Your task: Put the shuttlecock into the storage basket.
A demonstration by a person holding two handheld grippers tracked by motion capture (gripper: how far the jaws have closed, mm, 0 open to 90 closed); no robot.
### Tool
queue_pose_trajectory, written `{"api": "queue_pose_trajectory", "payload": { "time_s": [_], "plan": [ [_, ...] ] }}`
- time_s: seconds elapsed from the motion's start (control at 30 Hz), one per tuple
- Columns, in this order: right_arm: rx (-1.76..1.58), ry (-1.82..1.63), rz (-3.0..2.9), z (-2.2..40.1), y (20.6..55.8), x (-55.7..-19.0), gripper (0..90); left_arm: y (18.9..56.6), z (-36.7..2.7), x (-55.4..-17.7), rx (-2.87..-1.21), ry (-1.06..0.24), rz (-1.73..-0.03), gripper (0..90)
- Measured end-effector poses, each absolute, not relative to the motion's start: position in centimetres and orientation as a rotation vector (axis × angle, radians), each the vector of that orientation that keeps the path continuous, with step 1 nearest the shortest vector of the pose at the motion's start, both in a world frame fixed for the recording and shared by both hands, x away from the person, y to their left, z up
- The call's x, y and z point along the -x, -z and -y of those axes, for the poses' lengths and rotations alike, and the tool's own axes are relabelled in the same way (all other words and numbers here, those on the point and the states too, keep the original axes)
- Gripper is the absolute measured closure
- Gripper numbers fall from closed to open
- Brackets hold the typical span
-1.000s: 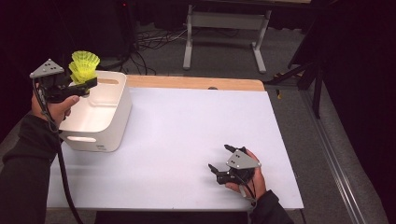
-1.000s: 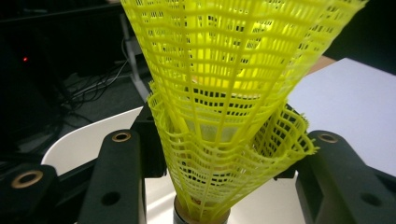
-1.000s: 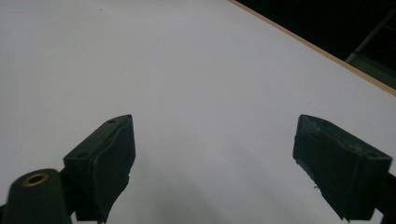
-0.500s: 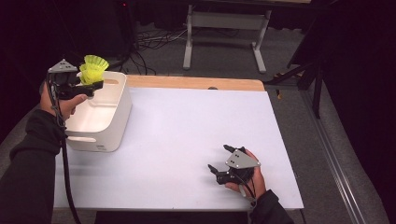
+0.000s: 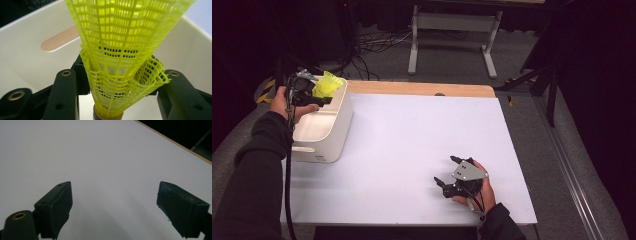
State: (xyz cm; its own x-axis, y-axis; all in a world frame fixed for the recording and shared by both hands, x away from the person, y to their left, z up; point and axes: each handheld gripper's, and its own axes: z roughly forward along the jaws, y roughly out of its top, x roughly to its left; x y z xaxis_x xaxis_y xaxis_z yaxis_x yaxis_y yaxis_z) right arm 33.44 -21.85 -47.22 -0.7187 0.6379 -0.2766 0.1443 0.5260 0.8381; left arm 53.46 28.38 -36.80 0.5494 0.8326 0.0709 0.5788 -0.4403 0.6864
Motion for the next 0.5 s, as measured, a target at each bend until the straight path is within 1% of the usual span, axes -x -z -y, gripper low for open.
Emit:
{"api": "queue_pose_trajectory", "payload": {
  "time_s": [0.2, 0.37, 0.5],
  "plan": [
    [-0.643, -1.131, -2.202, 21.81, 47.32, -33.53, 14.2, 37.25, -28.58, -53.88, -2.206, -0.533, -1.168, 52.8],
    [-0.638, -1.103, -2.211, 21.54, 47.5, -33.59, 14.4, 37.72, -28.16, -54.07, -2.257, -0.478, -1.189, 51.3],
    [-0.627, -1.092, -2.215, 21.43, 47.51, -33.54, 14.4, 37.75, -28.28, -54.1, -2.261, -0.485, -1.191, 51.2]
  ]
}}
